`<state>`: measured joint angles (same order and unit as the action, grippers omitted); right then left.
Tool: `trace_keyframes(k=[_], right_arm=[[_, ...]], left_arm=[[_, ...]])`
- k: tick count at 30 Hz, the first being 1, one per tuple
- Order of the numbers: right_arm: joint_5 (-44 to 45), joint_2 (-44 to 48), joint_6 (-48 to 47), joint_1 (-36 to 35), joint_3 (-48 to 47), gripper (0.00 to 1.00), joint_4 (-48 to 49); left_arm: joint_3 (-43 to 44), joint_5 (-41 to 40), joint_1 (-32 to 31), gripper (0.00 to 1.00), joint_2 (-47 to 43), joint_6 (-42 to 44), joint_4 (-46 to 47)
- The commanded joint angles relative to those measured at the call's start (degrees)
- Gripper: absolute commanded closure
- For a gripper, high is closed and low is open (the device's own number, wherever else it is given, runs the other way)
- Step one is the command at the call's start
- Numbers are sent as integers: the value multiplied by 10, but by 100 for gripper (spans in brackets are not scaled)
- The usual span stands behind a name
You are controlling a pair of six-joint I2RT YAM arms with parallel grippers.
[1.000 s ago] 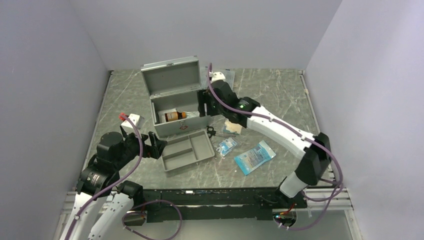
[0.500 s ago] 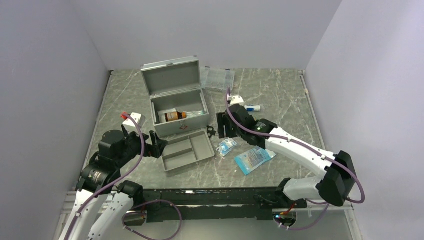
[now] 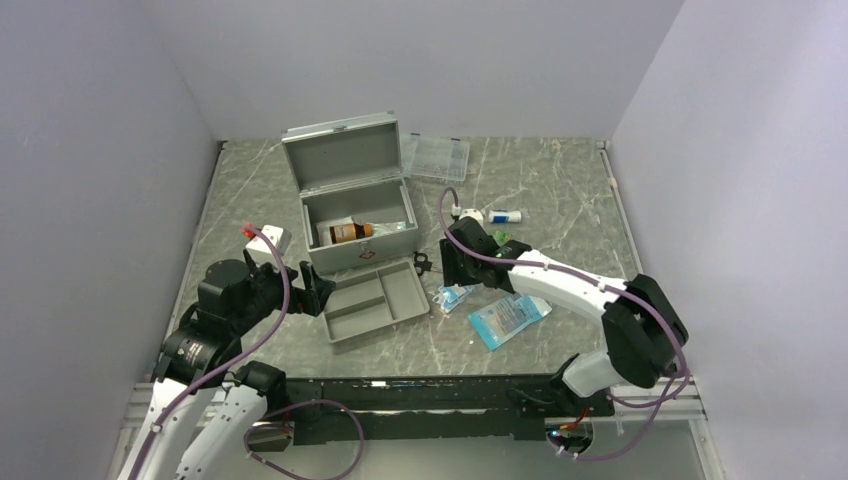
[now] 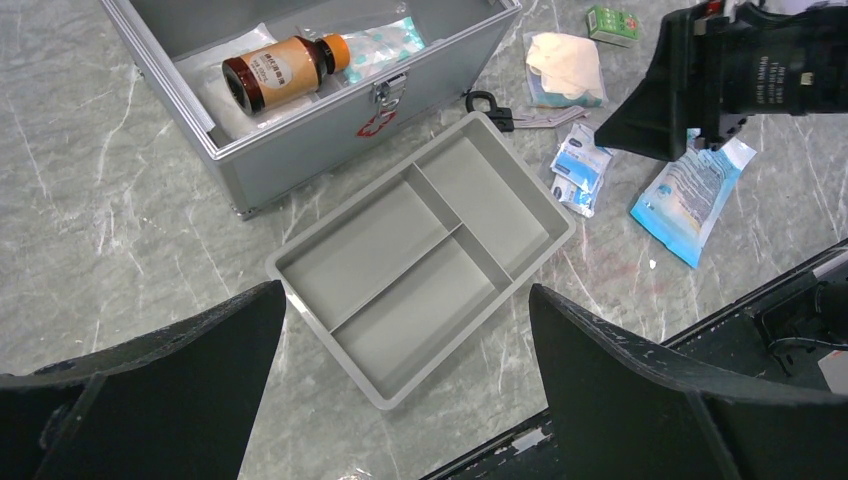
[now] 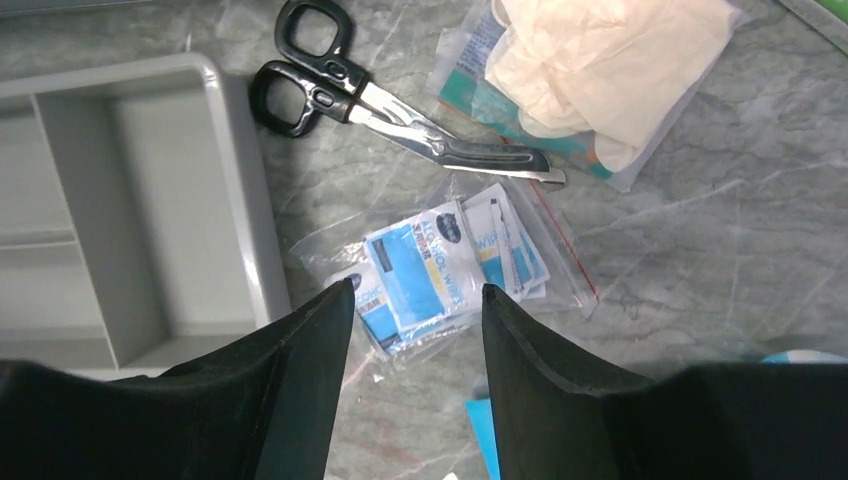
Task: Organize the medicine kit
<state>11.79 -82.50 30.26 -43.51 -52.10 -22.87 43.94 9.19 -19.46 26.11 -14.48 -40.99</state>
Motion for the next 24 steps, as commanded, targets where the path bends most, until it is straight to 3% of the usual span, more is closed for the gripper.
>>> trace_keyframes(k=[1,10,24], right_arm=[[-34,-26,2,17,1,49,50],[-46,-61,-4,16,10,65,51],[-36,-102,5,11,32,74,51]], left_arm=[[0,-2,1,1,-2,0,19],[0,3,2,1,-2,0,19],[1,3,2,1,-4,1,20]])
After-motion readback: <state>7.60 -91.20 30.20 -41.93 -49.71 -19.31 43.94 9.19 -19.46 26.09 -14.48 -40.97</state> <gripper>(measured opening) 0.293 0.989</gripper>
